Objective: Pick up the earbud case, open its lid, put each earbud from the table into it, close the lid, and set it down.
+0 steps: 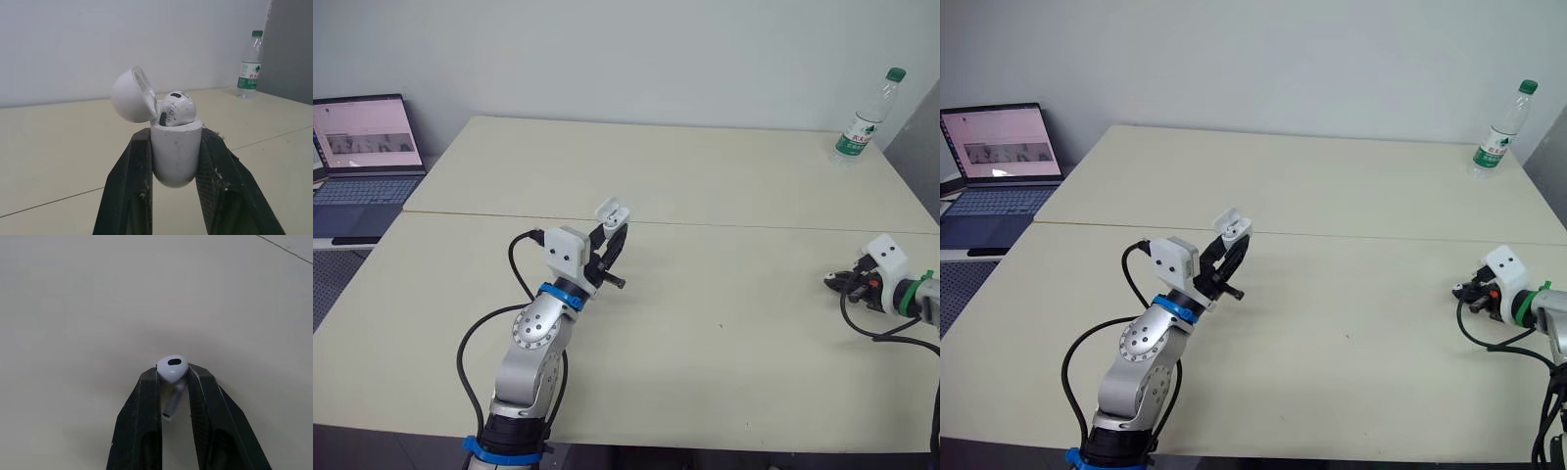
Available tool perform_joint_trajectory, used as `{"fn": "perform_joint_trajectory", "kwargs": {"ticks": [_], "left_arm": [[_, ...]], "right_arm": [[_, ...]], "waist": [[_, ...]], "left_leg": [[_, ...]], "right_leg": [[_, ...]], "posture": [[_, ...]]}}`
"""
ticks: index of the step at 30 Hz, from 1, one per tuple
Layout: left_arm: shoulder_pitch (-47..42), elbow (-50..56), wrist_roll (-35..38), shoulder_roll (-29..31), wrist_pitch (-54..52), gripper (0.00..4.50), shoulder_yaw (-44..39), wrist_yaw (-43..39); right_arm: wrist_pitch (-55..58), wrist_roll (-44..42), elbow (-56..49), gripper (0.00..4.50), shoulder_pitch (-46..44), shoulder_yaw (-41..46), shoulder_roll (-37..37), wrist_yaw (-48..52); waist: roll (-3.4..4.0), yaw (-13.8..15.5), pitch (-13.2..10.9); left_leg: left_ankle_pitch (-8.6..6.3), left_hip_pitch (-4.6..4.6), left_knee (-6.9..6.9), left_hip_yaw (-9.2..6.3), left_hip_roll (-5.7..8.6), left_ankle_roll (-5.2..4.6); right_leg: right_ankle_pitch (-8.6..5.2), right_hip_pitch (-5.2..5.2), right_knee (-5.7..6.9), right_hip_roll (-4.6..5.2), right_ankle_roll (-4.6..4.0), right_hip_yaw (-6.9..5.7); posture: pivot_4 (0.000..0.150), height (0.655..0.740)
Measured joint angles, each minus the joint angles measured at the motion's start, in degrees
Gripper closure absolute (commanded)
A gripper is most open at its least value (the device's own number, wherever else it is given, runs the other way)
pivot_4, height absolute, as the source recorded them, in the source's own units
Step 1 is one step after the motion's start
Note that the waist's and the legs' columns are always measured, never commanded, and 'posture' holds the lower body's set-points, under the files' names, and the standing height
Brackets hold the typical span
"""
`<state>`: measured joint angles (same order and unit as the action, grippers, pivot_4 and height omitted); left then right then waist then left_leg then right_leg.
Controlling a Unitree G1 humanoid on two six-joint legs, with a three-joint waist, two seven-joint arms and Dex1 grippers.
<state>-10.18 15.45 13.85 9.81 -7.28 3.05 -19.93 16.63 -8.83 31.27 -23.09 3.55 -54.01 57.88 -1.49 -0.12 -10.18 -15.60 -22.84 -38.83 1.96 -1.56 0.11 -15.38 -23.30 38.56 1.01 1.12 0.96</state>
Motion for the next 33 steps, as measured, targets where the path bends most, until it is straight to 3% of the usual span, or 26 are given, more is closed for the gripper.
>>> {"fn": "perform_joint_trajectory", "kwargs": {"ticks": [3,8,11,16,22,33], "left_arm": [[0.0,0.0,0.0,0.0,0.0,3.71,0.0,-0.5],[0.1,-0.1,0.1,0.1,0.0,3.71,-0.1,-0.9],[0.1,-0.2,0.0,0.0,0.2,3.71,-0.2,-0.6],[1.1,-0.2,-0.2,-0.7,0.5,3.71,-0.7,0.6],[3.0,0.0,-0.9,-0.9,0.5,3.71,-0.6,0.9],[2.1,0.0,-1.1,-0.9,0.5,3.71,-1.1,1.3]], "right_arm": [[-5.6,2.3,1.5,4.10,-2.0,-3.4,-4.3,8.1],[-30.0,11.4,9.5,4.10,-11.9,-12.6,-14.0,24.5],[-45.5,17.5,15.1,4.10,-15.1,-17.5,-15.7,27.5],[-59.3,24.0,21.8,4.10,-15.7,-22.0,-15.8,27.0],[-63.6,25.4,25.9,4.10,-12.7,-22.5,-17.1,24.5],[-60.8,20.9,22.8,4.10,-4.6,-17.4,-17.5,22.4]], "waist": [[0.05,-0.1,0.0],[0.20,-0.2,-0.1],[0.20,-0.2,-0.1],[0.23,-0.1,-0.1],[0.23,0.0,-0.1],[0.21,-0.2,-0.1]], "left_leg": [[0.00,0.04,0.00,0.05,0.01,0.00],[0.00,0.12,0.00,0.02,-0.06,0.00],[0.00,0.13,0.00,0.05,-0.06,0.00],[0.01,0.14,-0.01,0.13,-0.03,0.02],[0.02,0.26,-0.01,0.14,-0.03,0.03],[0.02,0.64,-0.01,0.24,-0.07,0.02]], "right_leg": [[0.00,0.00,0.00,0.00,0.00,0.03],[-0.01,0.05,0.00,-0.02,-0.01,0.00],[-0.01,0.05,0.00,-0.01,-0.02,0.02],[0.00,0.05,0.02,0.09,-0.03,0.10],[-0.01,0.11,0.13,0.11,-0.07,0.12],[-0.03,0.37,0.22,0.07,-0.09,0.21]], "posture": [[0.150,0.7400],[0.150,0.7400],[0.150,0.7400],[0.150,0.7400],[0.150,0.7400],[0.150,0.7400]]}}
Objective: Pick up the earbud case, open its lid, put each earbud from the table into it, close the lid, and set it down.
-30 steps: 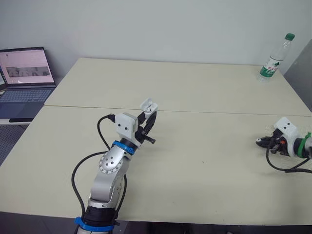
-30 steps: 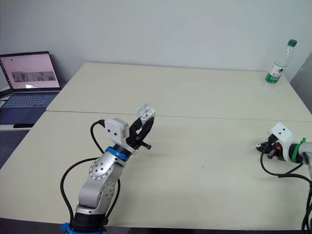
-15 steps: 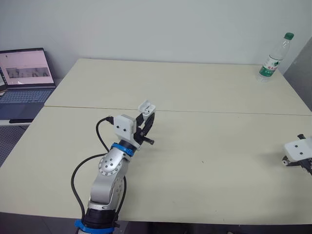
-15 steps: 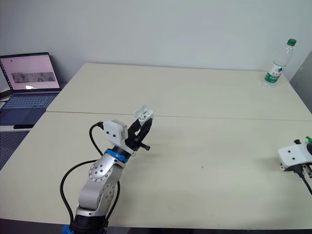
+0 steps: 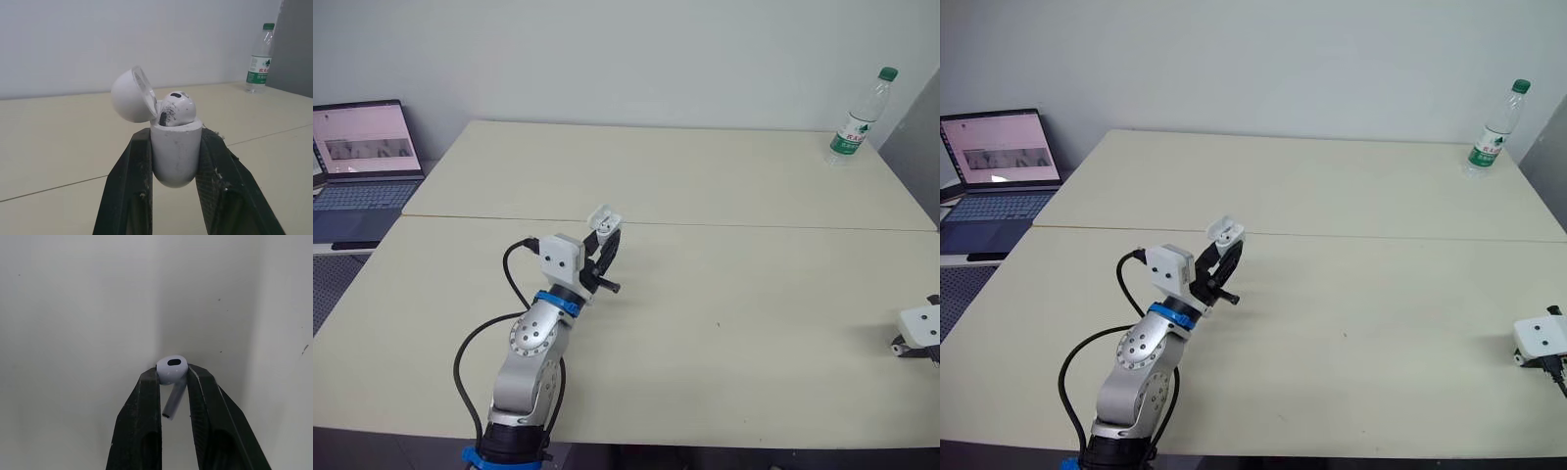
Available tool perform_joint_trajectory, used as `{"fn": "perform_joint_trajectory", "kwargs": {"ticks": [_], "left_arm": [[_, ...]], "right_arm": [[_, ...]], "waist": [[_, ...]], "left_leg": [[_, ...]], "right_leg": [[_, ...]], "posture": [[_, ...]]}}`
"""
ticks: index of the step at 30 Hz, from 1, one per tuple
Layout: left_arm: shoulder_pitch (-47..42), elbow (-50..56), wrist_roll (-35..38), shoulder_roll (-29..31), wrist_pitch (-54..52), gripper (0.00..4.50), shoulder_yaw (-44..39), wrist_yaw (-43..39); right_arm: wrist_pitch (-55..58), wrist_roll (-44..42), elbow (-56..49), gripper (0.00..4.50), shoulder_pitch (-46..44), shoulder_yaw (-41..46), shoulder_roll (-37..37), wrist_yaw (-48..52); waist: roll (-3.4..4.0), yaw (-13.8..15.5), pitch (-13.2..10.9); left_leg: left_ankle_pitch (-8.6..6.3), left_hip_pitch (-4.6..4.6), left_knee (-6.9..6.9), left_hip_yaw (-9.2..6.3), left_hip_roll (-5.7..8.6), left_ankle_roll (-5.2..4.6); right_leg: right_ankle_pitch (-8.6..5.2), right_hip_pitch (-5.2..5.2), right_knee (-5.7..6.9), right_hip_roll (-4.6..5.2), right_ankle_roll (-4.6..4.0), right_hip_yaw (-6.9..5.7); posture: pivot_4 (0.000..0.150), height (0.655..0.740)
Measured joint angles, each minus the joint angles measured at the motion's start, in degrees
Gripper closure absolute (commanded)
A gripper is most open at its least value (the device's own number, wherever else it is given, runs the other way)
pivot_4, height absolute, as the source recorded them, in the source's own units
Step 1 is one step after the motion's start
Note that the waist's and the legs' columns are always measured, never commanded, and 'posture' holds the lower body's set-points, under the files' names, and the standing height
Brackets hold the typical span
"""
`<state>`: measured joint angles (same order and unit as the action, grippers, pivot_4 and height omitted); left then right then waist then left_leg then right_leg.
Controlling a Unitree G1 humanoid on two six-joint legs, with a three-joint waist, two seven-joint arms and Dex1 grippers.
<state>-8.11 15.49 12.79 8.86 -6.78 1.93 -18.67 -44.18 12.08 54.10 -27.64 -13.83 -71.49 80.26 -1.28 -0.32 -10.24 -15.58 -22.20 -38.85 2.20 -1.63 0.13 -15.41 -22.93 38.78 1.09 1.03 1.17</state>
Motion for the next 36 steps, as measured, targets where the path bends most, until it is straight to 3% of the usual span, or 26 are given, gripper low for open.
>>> {"fn": "perform_joint_trajectory", "kwargs": {"ticks": [3,9,23,26,28,36], "left_arm": [[-0.1,0.0,0.0,0.0,0.0,3.71,0.0,-0.2],[-0.5,0.0,0.0,-0.1,-0.1,3.71,0.0,-0.6],[-0.3,0.0,-0.1,-0.3,-0.1,3.71,0.2,-0.5],[-0.3,0.0,-0.1,-0.3,-0.1,3.71,0.2,-0.5],[-0.3,0.0,-0.1,-0.3,-0.1,3.71,0.2,-0.5],[-0.2,0.0,-0.1,-0.3,-0.1,3.71,0.2,-0.5]], "right_arm": [[0.6,0.0,-0.4,4.10,0.7,0.4,0.0,-0.5],[1.0,0.0,-1.0,2.07,1.3,1.0,0.1,-1.3],[-3.3,2.5,-0.3,2.07,0.2,0.1,0.0,-3.1],[-4.6,3.0,0.0,2.65,-0.2,-0.5,0.0,-3.1],[-5.1,3.3,0.2,3.29,-0.2,-0.8,0.0,-3.0],[-6.8,4.9,1.3,3.29,-0.8,-1.0,-0.1,-4.6]], "waist": [[-0.02,0.0,0.0],[0.00,0.0,0.0],[0.00,0.1,0.0],[-0.01,0.1,0.0],[-0.02,0.0,0.0],[-0.04,-0.1,0.0]], "left_leg": [[-0.01,0.35,0.04,-0.02,0.00,-0.01],[-0.01,0.47,0.05,-0.14,0.01,-0.01],[-0.01,0.47,0.04,-0.12,0.02,-0.01],[-0.01,0.48,0.05,-0.13,0.01,-0.01],[-0.01,0.48,0.04,-0.11,0.00,-0.01],[-0.01,0.53,0.04,-0.07,0.01,-0.01]], "right_leg": [[-0.02,0.39,-0.11,0.00,-0.01,-0.03],[-0.03,0.61,-0.19,0.01,-0.03,-0.13],[-0.03,0.62,-0.20,0.02,-0.03,-0.12],[-0.03,0.62,-0.20,0.02,-0.03,-0.12],[-0.03,0.62,-0.20,0.02,-0.03,-0.11],[-0.03,0.66,-0.22,0.03,-0.03,-0.06]], "posture": [[0.150,0.7400],[0.150,0.7400],[0.150,0.7400],[0.150,0.7400],[0.150,0.7400],[0.150,0.7400]]}}
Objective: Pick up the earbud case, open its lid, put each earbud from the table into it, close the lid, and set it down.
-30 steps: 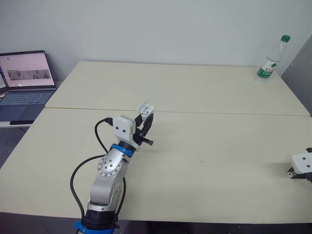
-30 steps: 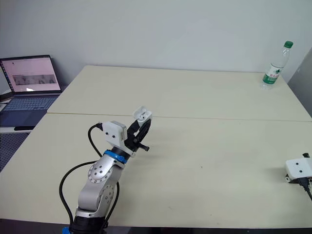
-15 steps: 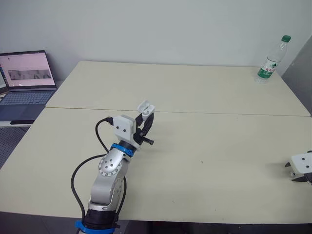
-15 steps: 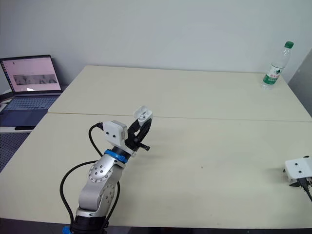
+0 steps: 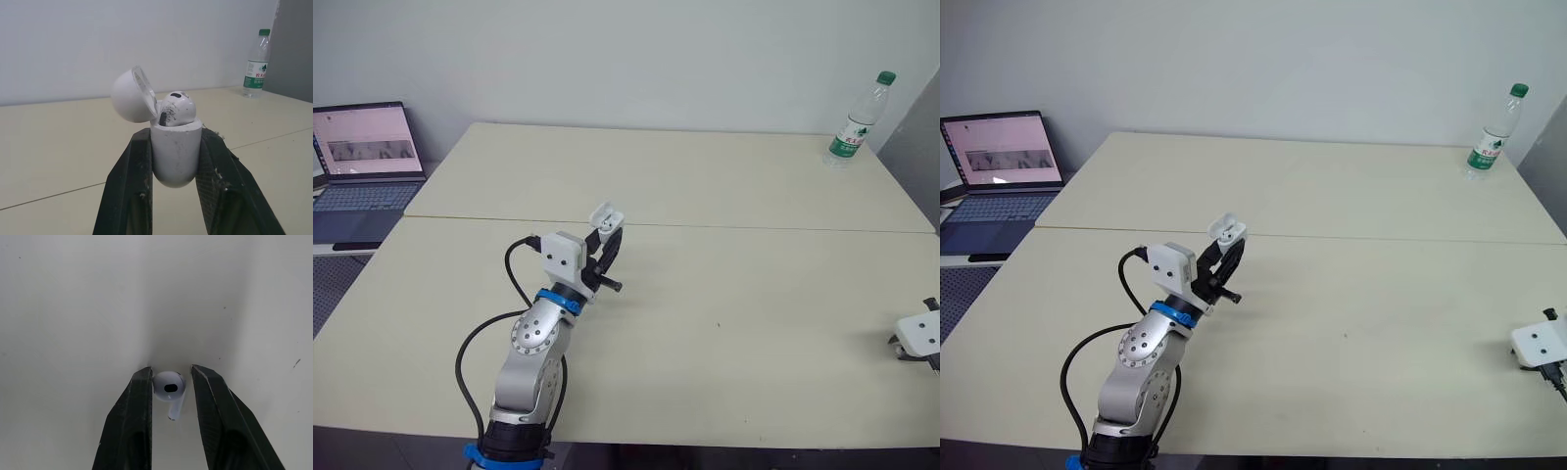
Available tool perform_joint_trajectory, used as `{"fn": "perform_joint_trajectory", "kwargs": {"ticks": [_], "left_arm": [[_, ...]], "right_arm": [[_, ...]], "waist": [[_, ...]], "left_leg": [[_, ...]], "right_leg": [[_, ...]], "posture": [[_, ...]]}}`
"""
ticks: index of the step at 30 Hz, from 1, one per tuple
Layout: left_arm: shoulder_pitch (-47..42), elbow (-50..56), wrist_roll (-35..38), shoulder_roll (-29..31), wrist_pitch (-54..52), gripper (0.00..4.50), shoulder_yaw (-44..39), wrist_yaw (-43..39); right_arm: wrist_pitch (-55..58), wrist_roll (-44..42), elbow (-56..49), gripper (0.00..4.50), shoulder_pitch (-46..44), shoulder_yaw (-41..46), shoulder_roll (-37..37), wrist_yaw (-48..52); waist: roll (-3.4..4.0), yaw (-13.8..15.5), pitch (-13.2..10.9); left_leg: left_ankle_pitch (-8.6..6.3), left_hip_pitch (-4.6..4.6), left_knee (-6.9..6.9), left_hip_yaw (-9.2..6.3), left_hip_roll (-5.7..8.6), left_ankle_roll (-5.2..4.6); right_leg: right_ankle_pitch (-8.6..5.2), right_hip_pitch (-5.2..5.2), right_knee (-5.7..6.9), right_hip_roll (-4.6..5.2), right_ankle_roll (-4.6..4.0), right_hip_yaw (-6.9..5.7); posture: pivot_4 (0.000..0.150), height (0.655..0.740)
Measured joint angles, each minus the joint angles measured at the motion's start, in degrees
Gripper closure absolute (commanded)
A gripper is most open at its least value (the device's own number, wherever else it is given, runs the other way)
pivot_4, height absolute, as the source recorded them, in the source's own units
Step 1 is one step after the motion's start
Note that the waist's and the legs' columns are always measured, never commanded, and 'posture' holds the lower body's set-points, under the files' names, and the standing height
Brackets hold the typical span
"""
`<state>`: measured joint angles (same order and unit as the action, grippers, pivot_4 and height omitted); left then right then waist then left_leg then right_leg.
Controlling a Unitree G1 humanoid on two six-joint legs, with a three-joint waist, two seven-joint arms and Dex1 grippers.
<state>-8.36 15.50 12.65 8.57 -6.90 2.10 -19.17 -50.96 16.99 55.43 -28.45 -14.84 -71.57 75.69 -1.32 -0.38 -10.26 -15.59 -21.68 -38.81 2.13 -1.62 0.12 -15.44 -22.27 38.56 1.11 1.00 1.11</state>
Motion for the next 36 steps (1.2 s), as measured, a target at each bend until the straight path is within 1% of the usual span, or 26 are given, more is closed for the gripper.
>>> {"fn": "perform_joint_trajectory", "kwargs": {"ticks": [18,22,32,34,36], "left_arm": [[0.0,0.0,0.0,-0.4,0.0,3.71,0.2,0.0],[0.0,0.0,0.0,-0.4,0.0,3.71,0.2,0.0],[0.0,0.0,0.0,-0.5,0.0,3.71,0.2,0.1],[0.0,0.0,0.0,-0.5,0.0,3.71,0.2,0.1],[0.0,0.0,0.0,-0.4,0.0,3.71,0.1,0.0]], "right_arm": [[-3.2,3.9,2.5,3.29,-2.4,-2.1,-0.3,-3.5],[-3.2,3.9,2.7,4.11,-2.5,-2.2,-0.3,-3.2],[-2.6,2.9,3.1,4.12,-2.6,-2.1,-0.2,-2.8],[-1.6,1.5,3.0,4.12,-2.6,-2.0,0.0,-1.4],[2.7,-3.2,0.0,4.12,-1.7,-0.4,1.2,2.1]], "waist": [[0.00,0.0,0.0],[0.00,0.0,0.0],[0.00,0.0,0.0],[0.00,0.0,0.0],[-0.01,-0.2,0.0]], "left_leg": [[0.00,0.00,0.00,-0.01,0.01,0.00],[0.00,0.00,0.00,-0.01,0.01,0.00],[0.00,0.01,0.00,-0.01,0.01,0.00],[0.00,0.01,0.00,-0.01,0.00,0.00],[0.00,0.02,0.00,-0.01,-0.03,0.00]], "right_leg": [[0.00,0.01,-0.01,0.01,0.00,-0.01],[0.00,0.01,-0.02,0.01,0.00,-0.01],[0.00,0.02,-0.01,0.01,0.00,-0.01],[0.00,0.02,-0.01,0.01,0.00,-0.01],[0.00,0.01,0.00,0.00,0.00,-0.01]], "posture": [[0.150,0.7400],[0.150,0.7400],[0.150,0.7400],[0.150,0.7400],[0.150,0.7400]]}}
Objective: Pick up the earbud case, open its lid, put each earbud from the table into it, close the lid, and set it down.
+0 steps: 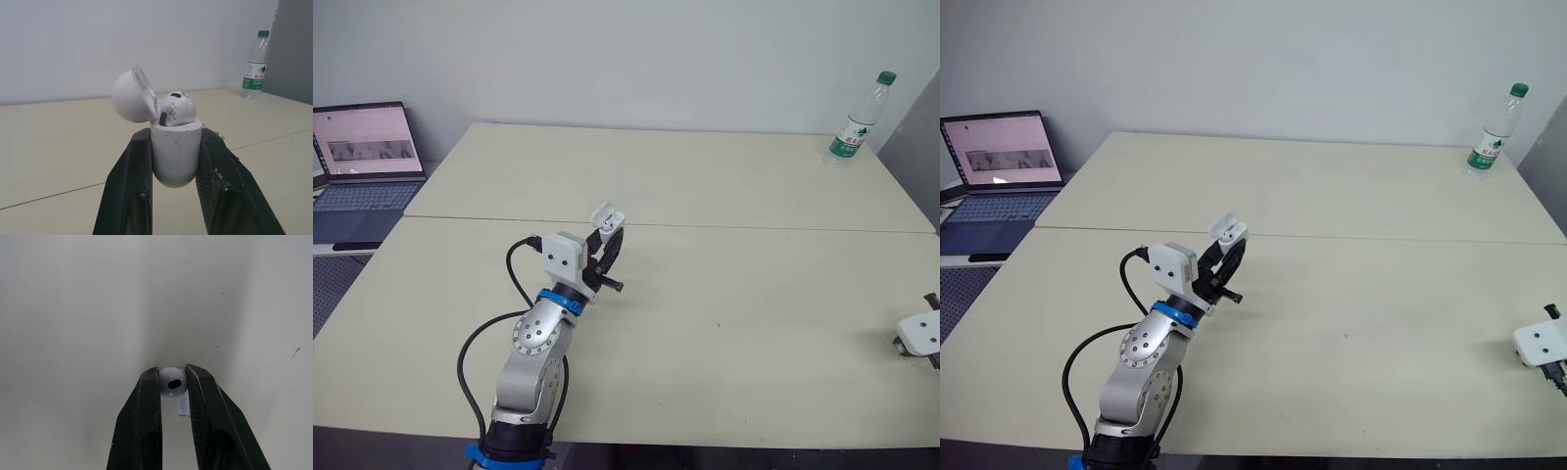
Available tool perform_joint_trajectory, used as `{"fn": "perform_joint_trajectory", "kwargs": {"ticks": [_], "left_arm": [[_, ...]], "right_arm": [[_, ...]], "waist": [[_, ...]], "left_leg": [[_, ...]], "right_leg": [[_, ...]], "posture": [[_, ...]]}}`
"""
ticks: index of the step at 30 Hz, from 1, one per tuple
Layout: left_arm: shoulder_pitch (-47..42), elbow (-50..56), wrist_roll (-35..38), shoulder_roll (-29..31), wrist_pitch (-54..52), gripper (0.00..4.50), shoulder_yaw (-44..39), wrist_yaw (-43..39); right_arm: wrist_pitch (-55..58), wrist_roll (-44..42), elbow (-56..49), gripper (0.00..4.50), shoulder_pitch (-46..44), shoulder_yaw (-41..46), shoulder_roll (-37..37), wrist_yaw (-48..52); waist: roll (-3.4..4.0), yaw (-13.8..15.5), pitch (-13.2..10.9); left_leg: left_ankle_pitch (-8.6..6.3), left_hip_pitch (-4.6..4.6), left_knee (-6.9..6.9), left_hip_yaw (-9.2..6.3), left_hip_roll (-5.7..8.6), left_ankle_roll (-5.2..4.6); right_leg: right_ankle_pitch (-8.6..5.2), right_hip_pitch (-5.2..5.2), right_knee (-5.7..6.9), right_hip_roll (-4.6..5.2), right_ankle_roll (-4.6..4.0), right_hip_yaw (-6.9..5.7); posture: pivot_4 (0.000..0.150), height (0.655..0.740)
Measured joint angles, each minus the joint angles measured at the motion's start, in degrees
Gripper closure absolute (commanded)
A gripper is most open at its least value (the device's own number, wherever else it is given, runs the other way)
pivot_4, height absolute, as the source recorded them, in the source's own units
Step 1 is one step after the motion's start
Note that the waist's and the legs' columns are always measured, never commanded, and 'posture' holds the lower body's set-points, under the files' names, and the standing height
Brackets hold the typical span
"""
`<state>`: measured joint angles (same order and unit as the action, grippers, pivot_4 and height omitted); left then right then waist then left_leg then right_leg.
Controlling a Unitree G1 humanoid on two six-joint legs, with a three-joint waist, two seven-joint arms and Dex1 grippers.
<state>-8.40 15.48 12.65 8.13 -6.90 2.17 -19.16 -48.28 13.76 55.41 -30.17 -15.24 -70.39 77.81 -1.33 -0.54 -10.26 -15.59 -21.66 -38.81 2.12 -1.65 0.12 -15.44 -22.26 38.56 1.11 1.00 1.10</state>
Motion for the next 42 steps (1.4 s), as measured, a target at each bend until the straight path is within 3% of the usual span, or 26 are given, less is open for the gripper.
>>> {"fn": "perform_joint_trajectory", "kwargs": {"ticks": [3,6,9,11,15,19,25,42], "left_arm": [[-0.3,-0.1,0.0,0.0,0.0,3.71,0.1,-0.2],[-1.2,-0.6,0.0,0.0,0.0,3.71,0.1,-0.2],[-2.5,-0.9,0.0,0.2,0.2,3.71,-0.2,-0.4],[-4.2,-3.0,0.0,0.5,0.2,3.71,-0.4,-0.4],[-7.6,-5.3,-0.1,-0.4,1.3,3.71,-0.1,-0.6],[-10.8,-8.7,-0.1,-1.4,2.2,3.71,-0.1,-0.6],[-13.5,-10.4,-0.2,-2.8,3.1,3.71,2.0,-1.5],[-13.0,-6.8,1.0,-2.9,1.5,3.71,4.5,-4.1]], "right_arm": [[18.6,-14.4,-16.3,4.12,4.5,4.4,4.1,5.9],[48.3,-29.5,-37.9,4.12,6.5,8.1,8.5,2.9],[71.4,-40.2,-52.4,4.12,3.9,12.0,12.6,-5.7],[84.8,-47.5,-58.1,4.12,-1.5,15.7,19.8,-15.8],[98.4,-56.4,-66.1,4.12,-7.6,20.9,32.5,-33.1],[100.7,-58.8,-71.1,4.12,-7.5,22.0,43.1,-43.9],[98.5,-58.9,-74.7,4.12,-7.4,21.9,52.6,-53.0],[89.9,-53.5,-72.9,4.12,-9.1,17.2,59.6,-56.5]], "waist": [[0.03,-0.4,0.0],[0.08,-0.5,0.0],[0.07,0.1,0.0],[0.04,0.1,0.0],[0.00,0.8,0.0],[-0.04,1.1,0.0],[-0.05,1.0,0.0],[-0.05,0.4,0.0]], "left_leg": [[0.00,-0.02,0.01,-0.11,-0.02,0.00],[-0.01,-0.09,0.00,-0.22,-0.03,0.02],[-0.01,-0.17,0.00,-0.31,-0.01,0.03],[-0.01,-0.23,-0.03,-0.29,0.00,0.03],[-0.01,-0.47,0.00,-0.45,0.04,0.02],[-0.01,-1.47,-0.13,-0.35,0.14,0.02],[-0.01,-1.46,-0.10,-0.33,0.14,0.01],[0.00,-1.32,-0.10,-0.28,0.09,-0.01]], "right_leg": [[0.00,0.00,0.10,-0.01,0.00,-0.05],[0.00,-0.05,0.22,0.01,0.00,-0.13],[0.00,-0.05,0.14,0.02,0.00,-0.25],[0.00,-0.10,0.14,0.02,0.00,-0.22],[0.00,-0.20,0.01,0.01,0.00,-0.41],[0.09,-1.19,0.10,0.05,0.14,-0.28],[0.10,-1.21,0.07,0.07,0.14,-0.27],[0.09,-1.21,0.27,-0.07,0.14,-0.21]], "posture": [[0.150,0.7400],[0.150,0.7400],[0.150,0.7400],[0.150,0.7400],[0.150,0.7400],[0.150,0.7400],[0.150,0.7400],[0.150,0.7400]]}}
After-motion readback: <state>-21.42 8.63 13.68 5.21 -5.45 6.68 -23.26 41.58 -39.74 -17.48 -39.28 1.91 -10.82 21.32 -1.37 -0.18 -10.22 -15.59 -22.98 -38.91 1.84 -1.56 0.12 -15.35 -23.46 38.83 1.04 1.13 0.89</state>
